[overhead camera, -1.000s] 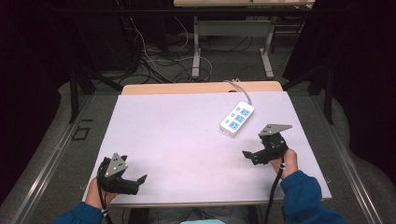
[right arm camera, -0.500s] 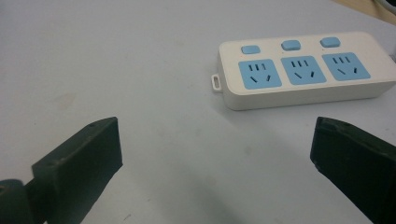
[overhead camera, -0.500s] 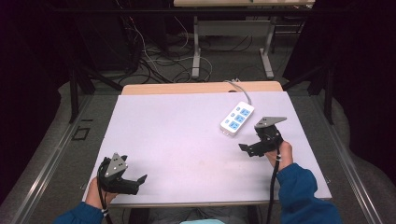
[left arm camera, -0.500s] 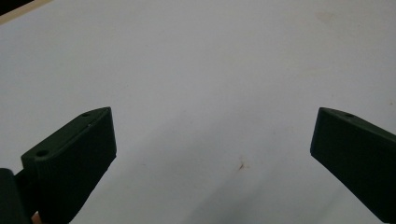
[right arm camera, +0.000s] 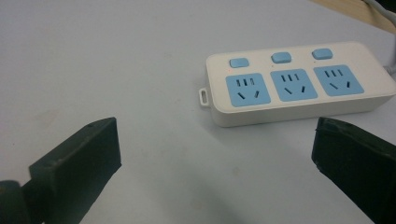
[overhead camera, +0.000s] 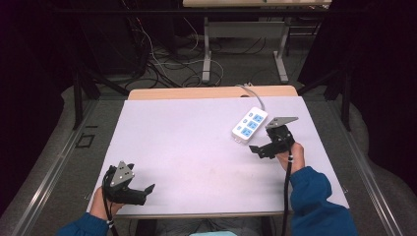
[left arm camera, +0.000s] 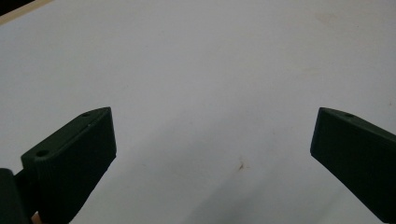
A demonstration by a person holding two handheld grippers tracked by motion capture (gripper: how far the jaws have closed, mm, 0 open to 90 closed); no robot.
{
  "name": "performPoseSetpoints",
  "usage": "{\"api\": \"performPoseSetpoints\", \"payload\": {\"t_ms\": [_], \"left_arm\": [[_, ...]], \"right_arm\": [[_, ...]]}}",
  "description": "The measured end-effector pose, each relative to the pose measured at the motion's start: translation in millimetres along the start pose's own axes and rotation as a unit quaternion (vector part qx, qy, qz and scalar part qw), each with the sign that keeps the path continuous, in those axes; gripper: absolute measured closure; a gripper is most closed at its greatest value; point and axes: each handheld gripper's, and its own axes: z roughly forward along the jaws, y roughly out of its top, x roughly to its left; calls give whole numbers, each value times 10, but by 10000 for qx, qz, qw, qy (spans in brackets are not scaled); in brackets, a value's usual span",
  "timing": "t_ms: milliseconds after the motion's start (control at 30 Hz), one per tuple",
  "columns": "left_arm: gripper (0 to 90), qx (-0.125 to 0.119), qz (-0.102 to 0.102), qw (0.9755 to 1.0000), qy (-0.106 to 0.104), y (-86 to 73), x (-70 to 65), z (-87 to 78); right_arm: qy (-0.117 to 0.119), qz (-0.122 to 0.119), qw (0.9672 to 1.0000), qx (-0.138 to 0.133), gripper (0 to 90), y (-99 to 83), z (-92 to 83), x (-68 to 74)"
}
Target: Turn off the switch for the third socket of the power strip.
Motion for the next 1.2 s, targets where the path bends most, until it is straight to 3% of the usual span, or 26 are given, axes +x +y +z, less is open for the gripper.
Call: {"api": "performPoseSetpoints", "payload": {"t_ms": [333,767,1200], "left_arm": [[3,13,2,10000,0,2,-6,6],[2,-13,-9,10000,3,4,2,13],[2,-20,-15,10000,12,3,2,17]], "right_arm": [[-10,14,10000,-97,0,111,84,-88],[-35,94,9999,-37,0,180,240,-206],[-8,147,9999,-84,0,324,323,-253]]}}
